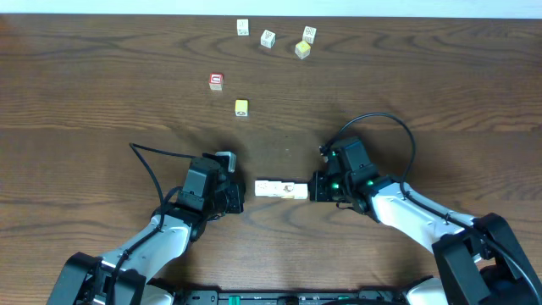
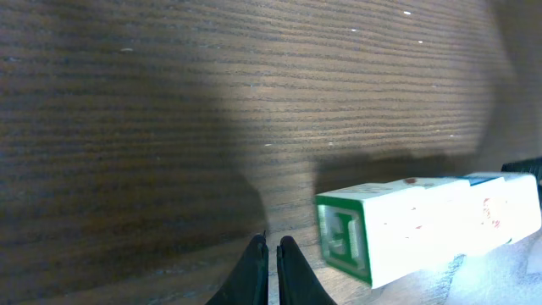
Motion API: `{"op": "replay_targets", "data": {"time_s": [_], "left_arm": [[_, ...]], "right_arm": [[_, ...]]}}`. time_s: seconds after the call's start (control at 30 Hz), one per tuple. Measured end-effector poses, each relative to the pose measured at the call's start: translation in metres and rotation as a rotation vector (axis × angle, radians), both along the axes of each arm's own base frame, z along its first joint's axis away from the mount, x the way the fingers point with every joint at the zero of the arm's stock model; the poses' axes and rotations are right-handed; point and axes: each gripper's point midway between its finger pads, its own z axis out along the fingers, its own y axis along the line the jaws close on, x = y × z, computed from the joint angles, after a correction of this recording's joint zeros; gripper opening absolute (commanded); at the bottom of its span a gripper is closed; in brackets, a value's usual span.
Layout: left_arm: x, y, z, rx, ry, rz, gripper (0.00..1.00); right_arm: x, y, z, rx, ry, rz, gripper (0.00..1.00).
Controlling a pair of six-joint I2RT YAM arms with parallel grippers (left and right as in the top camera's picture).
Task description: Lift 4 blocks
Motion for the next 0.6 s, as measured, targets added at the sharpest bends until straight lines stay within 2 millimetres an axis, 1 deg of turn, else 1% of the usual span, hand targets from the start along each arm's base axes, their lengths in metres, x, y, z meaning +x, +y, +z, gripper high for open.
{"op": "replay_targets", "data": {"time_s": [0.1,0.37,0.6], "left_arm": [[0.0,0.0,0.0,0.0,0.0,0.0,0.07],[0.0,0.0,0.0,0.0,0.0,0.0,0.07],[0.0,0.0,0.0,0.0,0.0,0.0,0.07]], "right_arm": [[-0.005,0.002,-0.001,-0.005,0.013,0.013,0.01],[-0.013,-0.012,-0.011,-0.079,0.055,-0.012,0.01],[-0.015,-0.012,-0.012,-0.078,0.063,-0.009,0.01]]}}
